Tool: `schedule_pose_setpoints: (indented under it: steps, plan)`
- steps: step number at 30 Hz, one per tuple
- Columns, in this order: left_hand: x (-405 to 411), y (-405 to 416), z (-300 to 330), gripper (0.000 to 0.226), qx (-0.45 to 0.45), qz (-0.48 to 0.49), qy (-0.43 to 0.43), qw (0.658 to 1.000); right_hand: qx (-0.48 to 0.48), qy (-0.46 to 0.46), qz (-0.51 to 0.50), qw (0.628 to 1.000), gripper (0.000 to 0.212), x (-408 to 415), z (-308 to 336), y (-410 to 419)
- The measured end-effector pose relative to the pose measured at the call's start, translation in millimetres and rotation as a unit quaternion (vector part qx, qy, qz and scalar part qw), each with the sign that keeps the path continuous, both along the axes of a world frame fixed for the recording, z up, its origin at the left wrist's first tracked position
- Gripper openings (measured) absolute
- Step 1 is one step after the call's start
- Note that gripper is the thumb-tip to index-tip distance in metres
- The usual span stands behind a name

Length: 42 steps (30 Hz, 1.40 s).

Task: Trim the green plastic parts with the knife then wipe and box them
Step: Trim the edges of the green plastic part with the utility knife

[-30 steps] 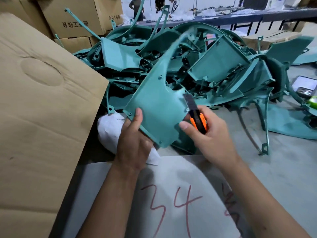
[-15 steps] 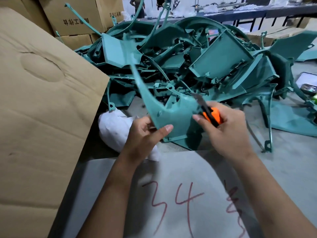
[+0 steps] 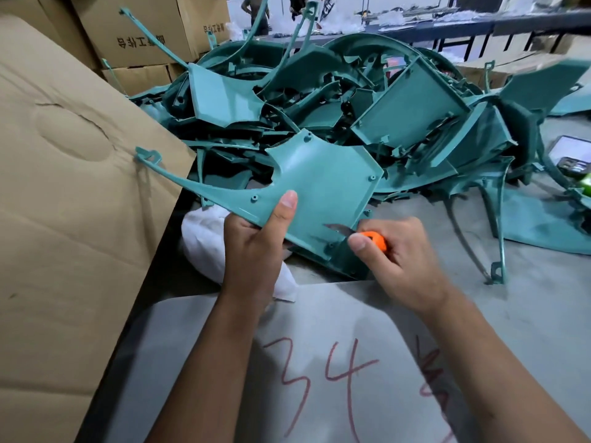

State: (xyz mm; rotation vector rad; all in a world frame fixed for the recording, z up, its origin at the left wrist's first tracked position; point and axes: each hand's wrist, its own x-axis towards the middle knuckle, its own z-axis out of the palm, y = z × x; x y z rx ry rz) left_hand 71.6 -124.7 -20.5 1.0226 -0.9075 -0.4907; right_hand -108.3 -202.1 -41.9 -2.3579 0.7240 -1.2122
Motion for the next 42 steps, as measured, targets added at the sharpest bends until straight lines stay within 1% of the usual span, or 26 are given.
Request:
schedule_pose_setpoints:
  steps: [2,5,6,9,10,12,15,20,23,26,29,31,33,35,37,40,42]
  plan:
    - [0.4,0.3,4.8,0.012,-0.018,0.018,0.014,1.000,0.008,0.029,0.017,0.999,0.064,0.7,-2.3,-0.3]
    - [2.0,1.5,8.3,0.012,-0.046,-0.009,0.098,0.994,0.027,0.058,0.037,0.997,0.069,1.3,-4.7,-0.5]
    - [2.7,2.1,9.1,0.012,-0.054,-0.020,0.120,0.991,0.030,0.062,0.039,0.997,0.071,1.9,-4.8,-0.1]
    - [1.2,3.5,12.6,0.023,-0.064,-0.034,0.157,0.985,0.026,0.060,0.034,0.997,0.074,3.5,-3.3,2.0]
    - [0.9,3.5,13.6,0.022,-0.063,-0.032,0.165,0.984,0.017,0.056,0.028,0.998,0.074,3.8,-3.0,2.3]
    - [1.6,3.3,13.7,0.013,-0.059,-0.032,0.176,0.982,-0.004,0.045,0.010,0.999,0.072,4.1,-2.1,2.3]
    - [2.8,3.6,12.7,0.013,-0.052,-0.031,0.187,0.980,-0.035,0.006,-0.033,0.999,0.066,2.8,0.5,1.2]
    - [-0.4,0.7,8.5,0.013,-0.046,-0.065,0.262,0.962,-0.044,-0.055,-0.107,0.992,0.066,-1.9,1.3,-3.2]
    - [1.0,-0.7,4.1,0.020,-0.035,-0.103,0.293,0.950,-0.033,-0.080,-0.155,0.984,0.063,-4.6,1.4,-6.7]
    - [1.9,-2.1,2.3,0.032,0.007,-0.143,0.307,0.941,-0.031,-0.090,-0.188,0.978,0.059,-4.2,1.5,-7.7]
    - [8.0,-3.9,-1.2,0.024,0.033,-0.166,0.318,0.933,-0.002,-0.116,-0.206,0.972,0.064,-4.8,-0.7,-8.7]
    - [14.5,-2.2,-2.3,0.027,0.047,-0.202,0.323,0.923,0.026,-0.101,-0.241,0.965,0.069,-7.0,-1.0,-11.3]
    - [19.7,-0.2,-3.2,0.032,0.053,-0.226,0.311,0.922,0.055,-0.094,-0.269,0.957,0.072,-11.1,-1.5,-14.7]
    - [22.3,-0.9,-5.0,0.037,0.047,-0.209,0.298,0.930,0.076,-0.122,-0.251,0.957,0.076,-15.5,-2.4,-17.4]
    - [23.7,-3.1,-6.8,0.041,0.055,-0.165,0.287,0.942,0.071,-0.134,-0.203,0.967,0.078,-17.5,-1.9,-17.9]
    - [28.3,-6.2,-9.8,0.042,0.092,-0.103,0.249,0.958,0.030,-0.101,-0.107,0.989,0.071,-11.0,1.2,-10.4]
    - [31.4,-6.9,-11.0,0.038,0.093,-0.084,0.234,0.964,0.012,-0.069,-0.049,0.996,0.071,-5.2,1.3,-5.2]
